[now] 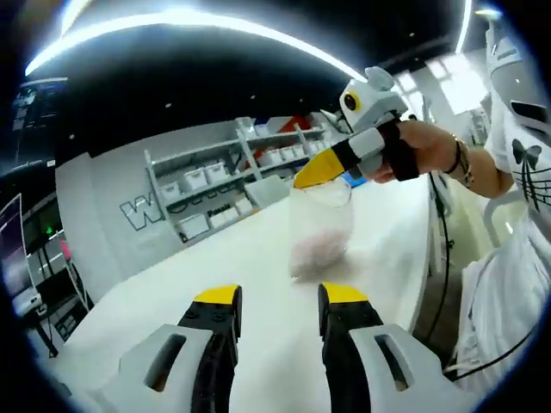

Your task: Open the resealable bag by pulling the two sides of the seal apart until the entire bag opening is separated and visibly accessible.

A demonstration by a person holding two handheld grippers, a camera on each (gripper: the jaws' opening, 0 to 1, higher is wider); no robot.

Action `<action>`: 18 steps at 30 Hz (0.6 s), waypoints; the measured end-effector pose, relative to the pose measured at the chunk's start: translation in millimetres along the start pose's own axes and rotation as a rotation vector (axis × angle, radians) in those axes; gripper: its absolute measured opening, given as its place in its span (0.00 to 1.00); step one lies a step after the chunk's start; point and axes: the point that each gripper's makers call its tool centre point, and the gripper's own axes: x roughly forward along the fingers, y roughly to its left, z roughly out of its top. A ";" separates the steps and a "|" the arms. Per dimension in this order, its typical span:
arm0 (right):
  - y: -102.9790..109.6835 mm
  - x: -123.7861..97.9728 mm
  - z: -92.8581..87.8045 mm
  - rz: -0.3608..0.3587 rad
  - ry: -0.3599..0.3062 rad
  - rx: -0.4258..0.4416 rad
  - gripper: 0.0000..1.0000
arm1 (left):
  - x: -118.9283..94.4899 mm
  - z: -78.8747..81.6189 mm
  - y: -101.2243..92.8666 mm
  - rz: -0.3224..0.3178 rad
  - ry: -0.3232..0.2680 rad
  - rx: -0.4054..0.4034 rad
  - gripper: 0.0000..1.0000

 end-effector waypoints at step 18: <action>6.7 6.8 14.1 0.030 -0.024 0.004 0.00 | -0.6 -13.7 12.4 0.040 -0.007 -0.114 0.35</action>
